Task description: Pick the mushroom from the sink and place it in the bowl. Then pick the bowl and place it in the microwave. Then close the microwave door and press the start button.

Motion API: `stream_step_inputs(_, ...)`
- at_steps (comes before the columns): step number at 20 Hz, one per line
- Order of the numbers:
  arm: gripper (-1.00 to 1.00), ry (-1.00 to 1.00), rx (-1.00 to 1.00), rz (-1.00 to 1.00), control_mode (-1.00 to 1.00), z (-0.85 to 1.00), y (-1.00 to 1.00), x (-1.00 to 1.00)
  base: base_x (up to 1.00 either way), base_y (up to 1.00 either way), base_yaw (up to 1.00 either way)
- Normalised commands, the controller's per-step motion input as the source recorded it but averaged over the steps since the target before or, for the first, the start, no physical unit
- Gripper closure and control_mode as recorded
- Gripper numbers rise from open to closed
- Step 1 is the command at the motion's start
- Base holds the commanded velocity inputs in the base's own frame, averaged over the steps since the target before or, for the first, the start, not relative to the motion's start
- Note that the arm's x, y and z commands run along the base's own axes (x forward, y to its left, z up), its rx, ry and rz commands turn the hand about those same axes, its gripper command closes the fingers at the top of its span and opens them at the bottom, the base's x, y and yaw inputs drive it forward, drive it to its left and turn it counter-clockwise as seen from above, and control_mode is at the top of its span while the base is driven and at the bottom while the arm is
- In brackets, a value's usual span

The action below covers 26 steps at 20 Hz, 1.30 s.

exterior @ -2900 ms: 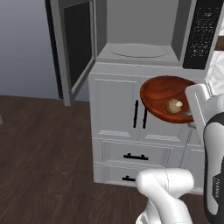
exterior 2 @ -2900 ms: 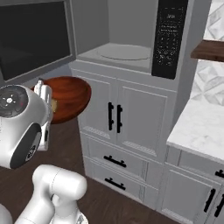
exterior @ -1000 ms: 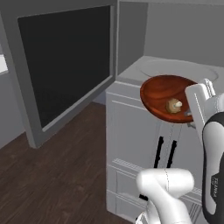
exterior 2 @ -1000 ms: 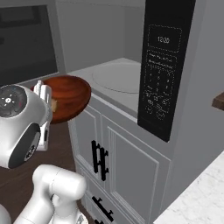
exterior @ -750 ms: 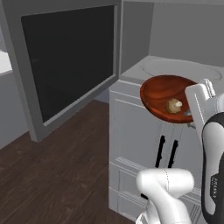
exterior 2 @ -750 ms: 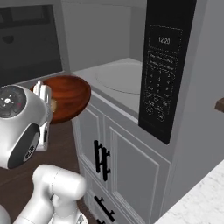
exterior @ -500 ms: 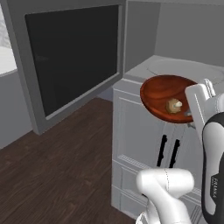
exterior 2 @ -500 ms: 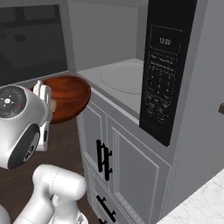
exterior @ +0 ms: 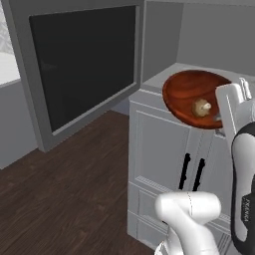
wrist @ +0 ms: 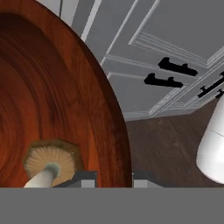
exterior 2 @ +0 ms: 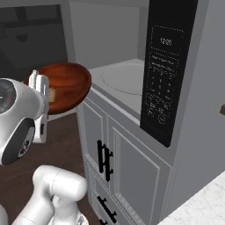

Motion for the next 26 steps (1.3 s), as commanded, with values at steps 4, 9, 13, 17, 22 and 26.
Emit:
stream_step_inputs(4,1.0,0.05,0.0,-0.3,-1.0,0.56,-0.03,0.2,0.0,0.0,0.0)
stream_step_inputs(9,1.0,-0.04,0.01,-0.3,-1.0,0.05,-0.41,0.51,0.0,0.0,0.0)
stream_step_inputs(13,1.0,-0.14,0.0,-0.26,-1.0,0.0,-0.44,0.64,0.0,0.0,0.0)
stream_step_inputs(17,1.0,0.01,0.04,-0.13,-1.0,0.02,-0.46,0.76,0.0,0.0,0.0)
stream_step_inputs(22,1.0,0.01,0.07,-0.06,-1.0,0.0,-0.62,0.79,0.0,0.0,0.0)
stream_step_inputs(26,1.0,0.0,0.04,-0.03,-1.0,0.0,-0.61,0.81,0.0,0.0,0.0)
